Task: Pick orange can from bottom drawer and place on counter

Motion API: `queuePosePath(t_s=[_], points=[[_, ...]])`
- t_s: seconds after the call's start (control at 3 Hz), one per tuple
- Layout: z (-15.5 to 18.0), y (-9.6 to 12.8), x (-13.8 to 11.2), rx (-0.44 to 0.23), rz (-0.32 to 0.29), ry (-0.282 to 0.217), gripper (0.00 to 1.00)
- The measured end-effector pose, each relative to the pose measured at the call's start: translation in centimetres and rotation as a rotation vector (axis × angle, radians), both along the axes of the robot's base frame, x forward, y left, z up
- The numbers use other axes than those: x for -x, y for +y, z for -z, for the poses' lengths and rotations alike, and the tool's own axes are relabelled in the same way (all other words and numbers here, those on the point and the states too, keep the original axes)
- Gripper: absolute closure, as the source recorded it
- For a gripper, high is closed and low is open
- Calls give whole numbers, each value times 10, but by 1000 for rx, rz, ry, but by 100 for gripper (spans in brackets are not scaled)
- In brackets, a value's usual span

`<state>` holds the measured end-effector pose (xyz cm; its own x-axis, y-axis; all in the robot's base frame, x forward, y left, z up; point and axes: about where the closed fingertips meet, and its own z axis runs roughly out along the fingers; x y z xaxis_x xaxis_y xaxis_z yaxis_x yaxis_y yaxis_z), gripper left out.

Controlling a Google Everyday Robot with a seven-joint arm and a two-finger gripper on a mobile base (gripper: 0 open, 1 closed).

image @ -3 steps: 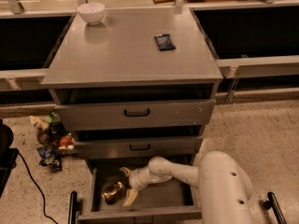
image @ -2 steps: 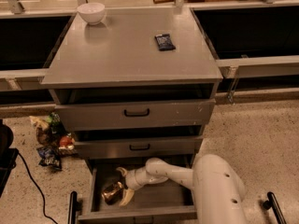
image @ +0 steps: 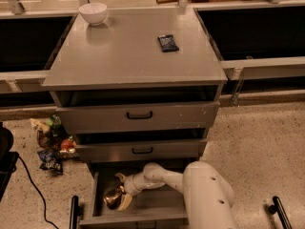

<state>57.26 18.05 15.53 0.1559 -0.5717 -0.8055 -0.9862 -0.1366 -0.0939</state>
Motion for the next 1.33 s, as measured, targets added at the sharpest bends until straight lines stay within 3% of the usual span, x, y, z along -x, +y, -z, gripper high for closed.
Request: queuePosePath(t_s=[0.67,1.33], points=[[20,4,-5,13,5,23,42],[-4,-6,6,8,22,-31,88]])
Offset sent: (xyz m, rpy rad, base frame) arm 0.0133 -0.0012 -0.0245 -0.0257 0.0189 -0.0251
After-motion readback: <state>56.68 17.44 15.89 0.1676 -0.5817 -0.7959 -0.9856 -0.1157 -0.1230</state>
